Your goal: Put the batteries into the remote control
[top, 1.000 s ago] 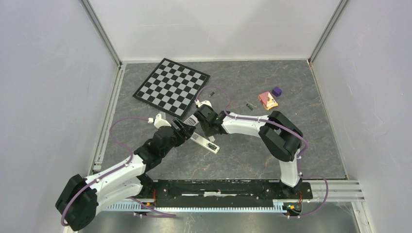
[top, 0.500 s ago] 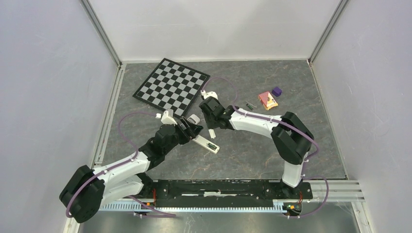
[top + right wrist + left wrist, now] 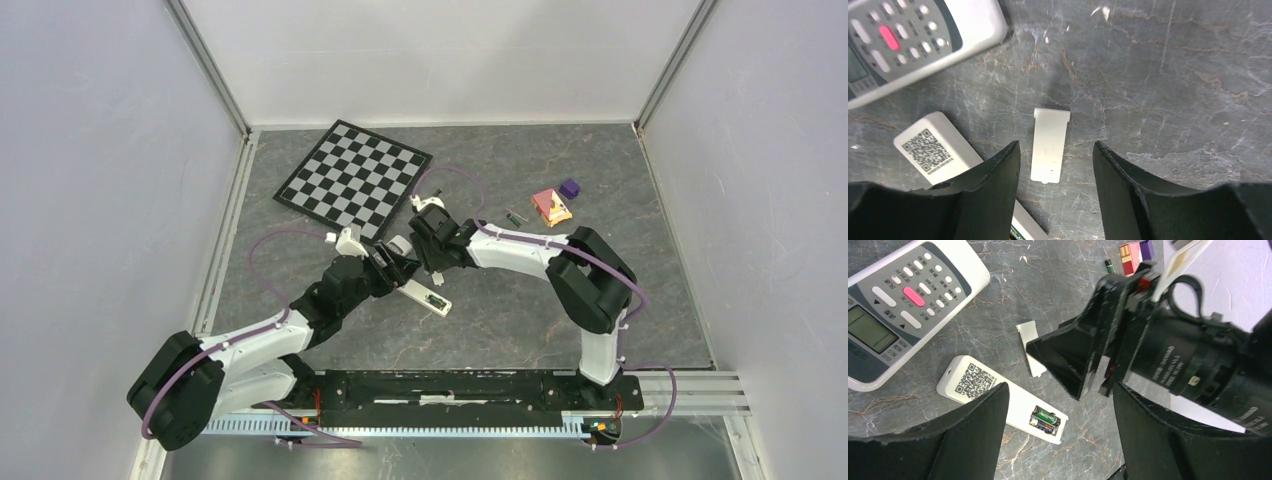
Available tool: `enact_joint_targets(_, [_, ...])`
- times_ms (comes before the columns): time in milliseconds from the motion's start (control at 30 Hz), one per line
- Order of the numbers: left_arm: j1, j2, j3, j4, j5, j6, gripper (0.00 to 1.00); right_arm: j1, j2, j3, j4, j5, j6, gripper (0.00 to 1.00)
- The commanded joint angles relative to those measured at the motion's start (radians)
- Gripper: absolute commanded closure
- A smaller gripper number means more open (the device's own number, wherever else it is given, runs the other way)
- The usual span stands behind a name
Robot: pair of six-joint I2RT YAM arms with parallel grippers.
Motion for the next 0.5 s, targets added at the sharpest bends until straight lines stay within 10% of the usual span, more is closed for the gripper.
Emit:
enact_joint_targets(0, [0.004,-0.001,-0.008,0.048,-0.008,0.04,0.18,0.016,0.032,0.046,-0.043,0.002,-0.021,0.41])
enact_joint_targets(467, [0.004,-0.006,-0.018,0.059,-0.009,0.04,0.14,0.019,0.068,0.035,-0.055,-0.015,-0.014,0.64])
